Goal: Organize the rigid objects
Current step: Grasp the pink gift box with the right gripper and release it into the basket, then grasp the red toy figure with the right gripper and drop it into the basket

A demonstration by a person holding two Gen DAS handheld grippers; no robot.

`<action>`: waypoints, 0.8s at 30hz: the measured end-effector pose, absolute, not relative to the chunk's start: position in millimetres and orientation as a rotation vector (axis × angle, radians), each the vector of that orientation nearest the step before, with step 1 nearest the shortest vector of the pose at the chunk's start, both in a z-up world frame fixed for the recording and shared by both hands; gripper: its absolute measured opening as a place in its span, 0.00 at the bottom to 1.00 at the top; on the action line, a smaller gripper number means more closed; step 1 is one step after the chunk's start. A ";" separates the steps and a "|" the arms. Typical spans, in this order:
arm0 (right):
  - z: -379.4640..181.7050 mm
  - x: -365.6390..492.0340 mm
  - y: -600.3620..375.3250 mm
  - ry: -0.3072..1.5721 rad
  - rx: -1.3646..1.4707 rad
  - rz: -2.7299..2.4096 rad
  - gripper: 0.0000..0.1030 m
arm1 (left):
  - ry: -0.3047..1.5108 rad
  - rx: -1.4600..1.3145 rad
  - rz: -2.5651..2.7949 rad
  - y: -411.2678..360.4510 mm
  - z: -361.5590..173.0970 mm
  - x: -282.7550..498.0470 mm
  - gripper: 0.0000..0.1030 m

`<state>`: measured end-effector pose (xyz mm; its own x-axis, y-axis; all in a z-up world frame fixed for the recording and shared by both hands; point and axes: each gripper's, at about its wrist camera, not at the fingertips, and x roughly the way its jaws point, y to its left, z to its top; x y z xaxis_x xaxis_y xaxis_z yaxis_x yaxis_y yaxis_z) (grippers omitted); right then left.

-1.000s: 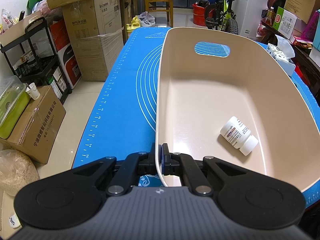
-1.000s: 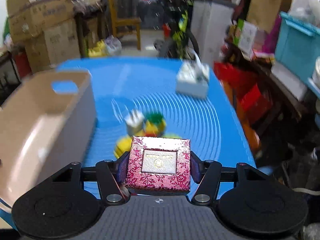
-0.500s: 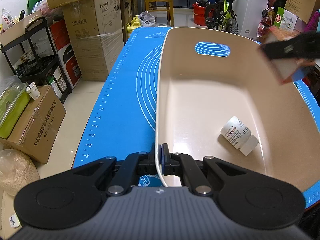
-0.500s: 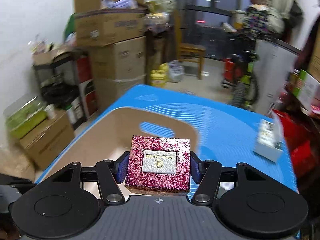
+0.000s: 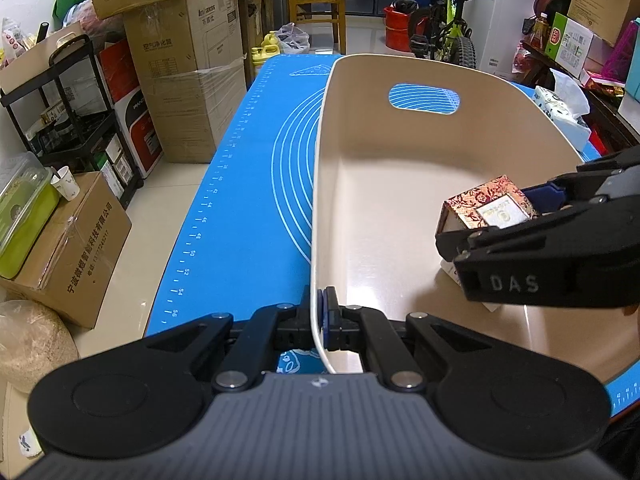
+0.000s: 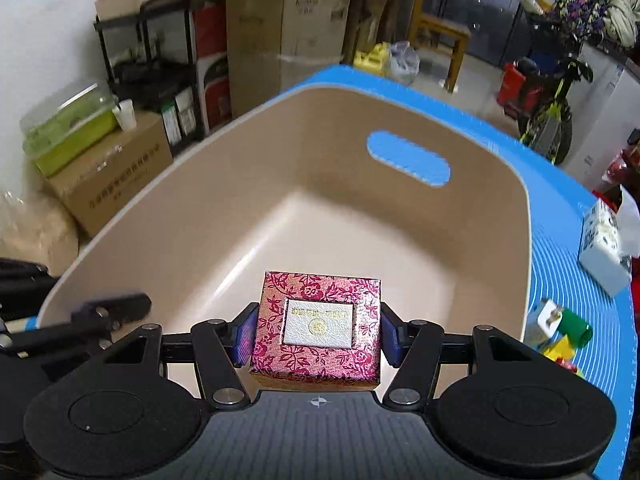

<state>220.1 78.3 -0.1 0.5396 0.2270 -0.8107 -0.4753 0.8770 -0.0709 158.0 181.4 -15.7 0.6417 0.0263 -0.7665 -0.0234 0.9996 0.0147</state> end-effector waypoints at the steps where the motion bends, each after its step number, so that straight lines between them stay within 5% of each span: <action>1: -0.2 221.1 78.0 0.914 -0.292 0.427 0.61 | 0.874 0.001 0.028 181.7 -15.8 158.3 0.05; 24: 56.2 217.6 13.0 0.796 -0.116 0.367 0.72 | 0.874 0.006 0.029 183.3 -16.2 158.2 0.05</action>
<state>217.6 13.0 56.2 0.6404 0.2779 -0.7160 -0.3645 0.9305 0.0352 158.2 183.3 -16.2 0.6415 0.0282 -0.7666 -0.0230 0.9996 0.0175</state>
